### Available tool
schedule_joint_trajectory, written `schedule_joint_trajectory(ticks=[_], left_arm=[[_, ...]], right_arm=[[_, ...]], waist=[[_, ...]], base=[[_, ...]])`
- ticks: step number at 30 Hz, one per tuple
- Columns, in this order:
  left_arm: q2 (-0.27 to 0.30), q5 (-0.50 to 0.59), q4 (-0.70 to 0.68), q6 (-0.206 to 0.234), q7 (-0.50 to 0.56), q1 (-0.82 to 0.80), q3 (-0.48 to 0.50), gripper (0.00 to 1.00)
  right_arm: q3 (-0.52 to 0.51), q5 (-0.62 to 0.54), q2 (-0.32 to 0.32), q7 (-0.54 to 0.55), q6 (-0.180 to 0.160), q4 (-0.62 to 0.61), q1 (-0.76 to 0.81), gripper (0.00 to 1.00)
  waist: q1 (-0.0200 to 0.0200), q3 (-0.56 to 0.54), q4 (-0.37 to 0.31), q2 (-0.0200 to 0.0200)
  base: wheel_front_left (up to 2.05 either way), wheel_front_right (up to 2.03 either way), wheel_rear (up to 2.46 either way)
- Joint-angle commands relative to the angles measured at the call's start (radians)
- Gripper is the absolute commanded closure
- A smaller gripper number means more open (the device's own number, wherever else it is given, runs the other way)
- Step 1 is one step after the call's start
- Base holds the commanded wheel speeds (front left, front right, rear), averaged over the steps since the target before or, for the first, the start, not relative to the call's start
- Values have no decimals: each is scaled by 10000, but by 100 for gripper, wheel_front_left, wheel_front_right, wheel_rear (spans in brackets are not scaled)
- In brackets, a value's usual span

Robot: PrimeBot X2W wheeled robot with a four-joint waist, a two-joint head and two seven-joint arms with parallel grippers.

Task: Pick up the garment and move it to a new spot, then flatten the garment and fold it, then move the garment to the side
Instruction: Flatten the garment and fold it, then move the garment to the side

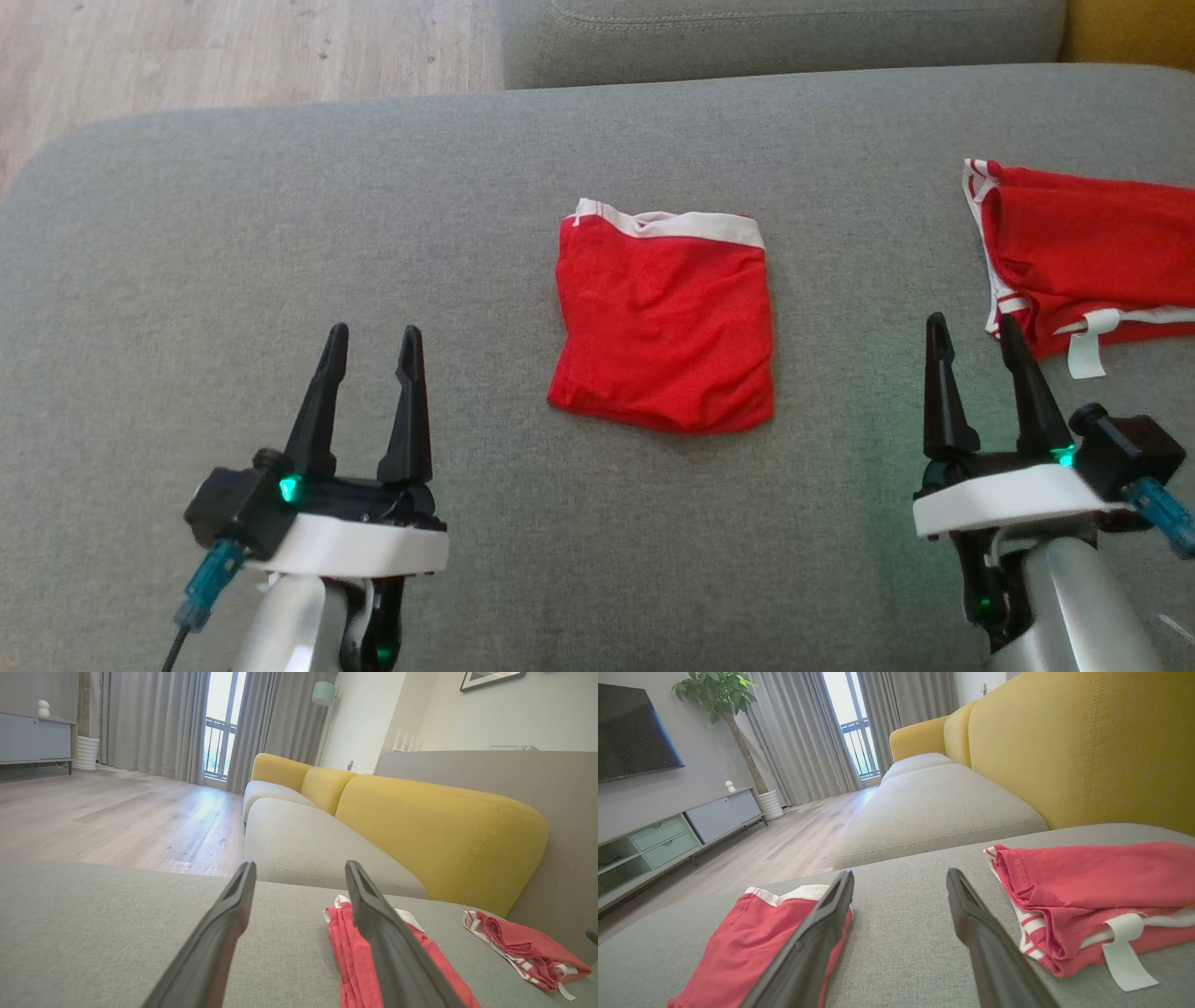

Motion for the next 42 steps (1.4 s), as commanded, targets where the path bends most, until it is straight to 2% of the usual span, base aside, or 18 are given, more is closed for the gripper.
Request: schedule_joint_trajectory(ticks=[1, 13, 21, 26, 31, 39, 40, 41, 42], left_arm=[[81, 16, -439, -15, -94, -167, 403, 0], [81, -99, -420, 13, -94, -279, 143, 0], [81, -280, -491, 17, -94, -604, -92, 0], [81, -446, -425, 35, -94, -751, -358, 0], [81, -595, -285, 115, -94, -746, -526, 0], [81, -669, -137, 159, -94, -638, -532, 0], [81, -689, -143, 177, -94, -643, -475, 0], [81, -689, -140, 180, -94, -647, -428, 0], [81, -676, -136, 180, -94, -645, -390, 0]], right_arm=[[176, 28, -1, -108, -7, -341, -138, 0], [-33, 45, -1, -108, -7, -397, -307, 0], [409, 100, -1, 577, -7, 607, -1335, 0], [485, 380, -1, 1258, -7, 1627, -1900, 0], [346, 1017, -1, 2175, -7, 3323, -2586, 0], [615, 646, -1, 2577, -7, 5373, -3601, 0], [647, 638, -1, 2542, -7, 5502, -3665, 10], [688, 644, -1, 2499, -7, 5620, -3722, 51], [756, 642, -1, 2445, -7, 5723, -3774, 86]], waist=[[-1, -11, 31, 0], [-1, 223, 566, 0], [-1, 876, 1345, 0], [-1, 1101, 1832, 0], [-1, 1150, 2332, 0], [-1, 1119, 2719, 0], [-1, 1105, 2719, 0], [-1, 1088, 2708, 0], [-1, 1064, 2684, 0]], base=[[0, 0, 0], [0, 0, 0], [0, 0, 0], [0, 0, 0], [0, 0, 0], [0, 0, 0], [0, 0, 0], [0, 0, 0], [0, 0, 0]])
